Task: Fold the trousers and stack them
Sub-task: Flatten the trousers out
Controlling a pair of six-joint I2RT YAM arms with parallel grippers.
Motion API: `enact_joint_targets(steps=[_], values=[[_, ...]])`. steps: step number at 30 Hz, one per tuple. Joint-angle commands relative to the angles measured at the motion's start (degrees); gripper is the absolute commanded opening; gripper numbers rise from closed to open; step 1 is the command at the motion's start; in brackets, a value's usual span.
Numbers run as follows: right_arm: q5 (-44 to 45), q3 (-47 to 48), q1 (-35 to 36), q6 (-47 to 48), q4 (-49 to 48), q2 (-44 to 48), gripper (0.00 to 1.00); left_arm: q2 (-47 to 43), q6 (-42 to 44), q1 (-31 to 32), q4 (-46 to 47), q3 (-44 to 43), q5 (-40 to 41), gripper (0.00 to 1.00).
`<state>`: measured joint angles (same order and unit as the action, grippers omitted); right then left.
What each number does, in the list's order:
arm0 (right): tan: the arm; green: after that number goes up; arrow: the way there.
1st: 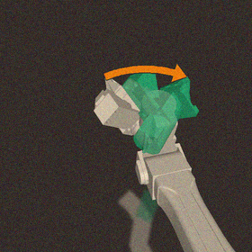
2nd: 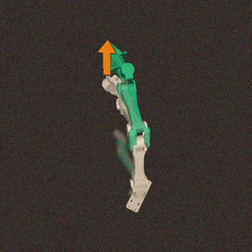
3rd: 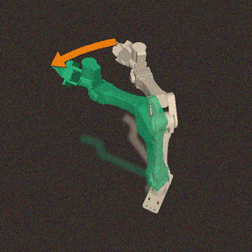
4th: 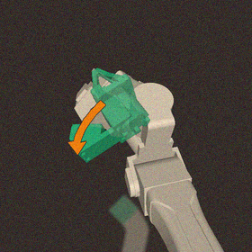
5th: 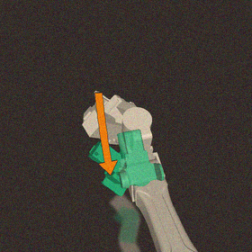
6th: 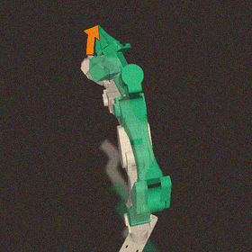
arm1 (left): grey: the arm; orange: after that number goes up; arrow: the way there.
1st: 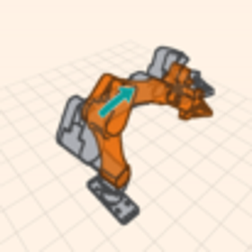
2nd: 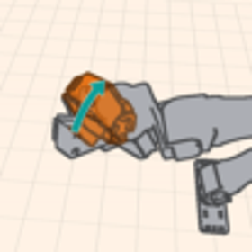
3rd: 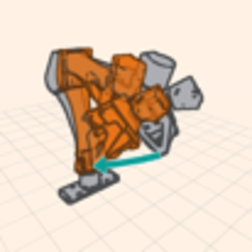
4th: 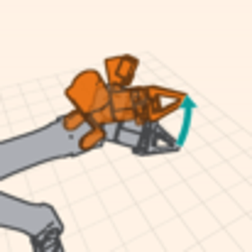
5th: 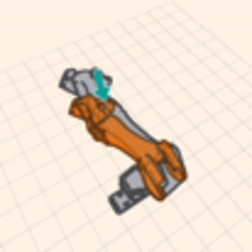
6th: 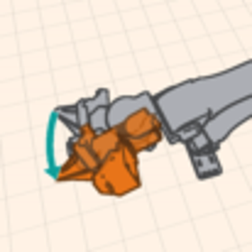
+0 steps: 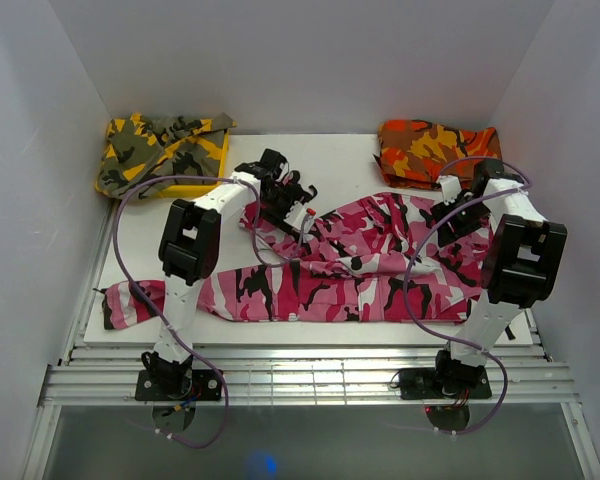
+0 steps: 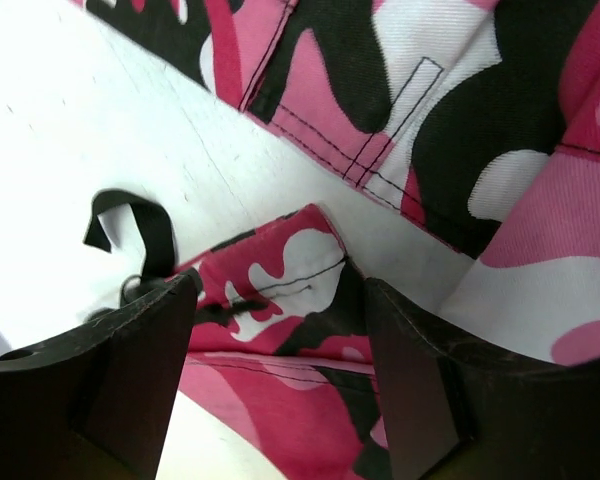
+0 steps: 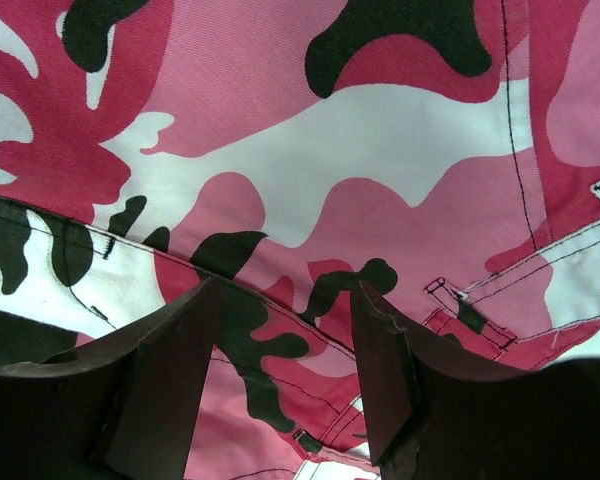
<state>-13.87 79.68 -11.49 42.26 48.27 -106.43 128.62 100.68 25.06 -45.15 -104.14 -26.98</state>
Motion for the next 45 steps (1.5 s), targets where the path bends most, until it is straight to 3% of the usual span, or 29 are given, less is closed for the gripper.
enact_joint_targets(steps=[1,6,10,11,17,19,24,26,28,29,31,32,34,38,42,45], values=[[-1.86,-0.14,-0.03,0.81,0.95,2.28,0.61,-2.58,11.71,0.95,1.46,1.22,-0.88,0.79],[-2.74,-0.75,-0.03,0.81,0.6,2.63,0.61,1.28,14.36,2.1,-0.21,-1.85,1.84,0.79],[-2.57,-1.37,-0.03,1.16,0.6,2.9,0.61,8.03,15.07,2.19,-4.14,-6.58,6.85,0.69],[-2.57,-1.72,-0.11,1.24,0.6,3.07,0.61,9.01,15.07,2.27,-5.21,-7.39,8.25,0.59],[-2.83,-3.04,-0.12,1.86,0.6,2.81,0.6,10.69,9.64,3.85,-5.92,-7.39,9.58,0.28],[-1.87,-4.26,-0.12,1.86,-0.1,2.02,0.6,10.69,4.19,4.38,-5.92,-8.36,9.58,0.02],[1.29,-6.29,-0.12,0.55,-4.15,0.35,0.56,6.67,-14.96,4.82,3.81,-9.78,10.62,0.0],[3.05,-7.17,-0.2,0.19,-5.02,0.08,0.54,3.85,-25.15,4.65,13.21,-8.37,12.56,0.0],[4.37,-7.87,-0.29,0.1,-6.08,0.26,0.53,-0.72,-31.92,4.47,21.18,-6.79,16.15,0.0],[4.72,-8.66,-0.38,0.19,-6.43,0.43,0.52,-2.04,-39.96,4.56,23.59,-6.43,18.09,0.0],[5.95,-9.1,-0.38,0.02,-7.31,0.61,0.52,-5.81,-46.43,4.56,25.98,-7.22,24.91,0.0],[6.31,-9.19,-0.47,0.01,-7.4,0.53,0.51,-6.96,-52.72,4.56,26.86,-7.39,28.88,0.0],[6.92,-9.28,-0.47,-0.33,-7.75,0.61,0.5,-10.56,-56.98,4.47,27.92,-7.05,38.87,0.0],[7.19,-9.37,-0.56,-0.07,-8.19,1.14,0.49,-18.02,-65.07,1.94,27.13,-4.94,49.53,0.0],[8.24,-10.07,-0.64,0.37,-9.51,1.84,0.49,-25.07,-75.16,-3.51,22.31,-2.83,53.52,0.0],[8.42,-10.16,-0.73,0.72,-9.6,2.11,0.49,-32.16,-82.2,-10.36,18.17,1.2,51.69,0.0]])
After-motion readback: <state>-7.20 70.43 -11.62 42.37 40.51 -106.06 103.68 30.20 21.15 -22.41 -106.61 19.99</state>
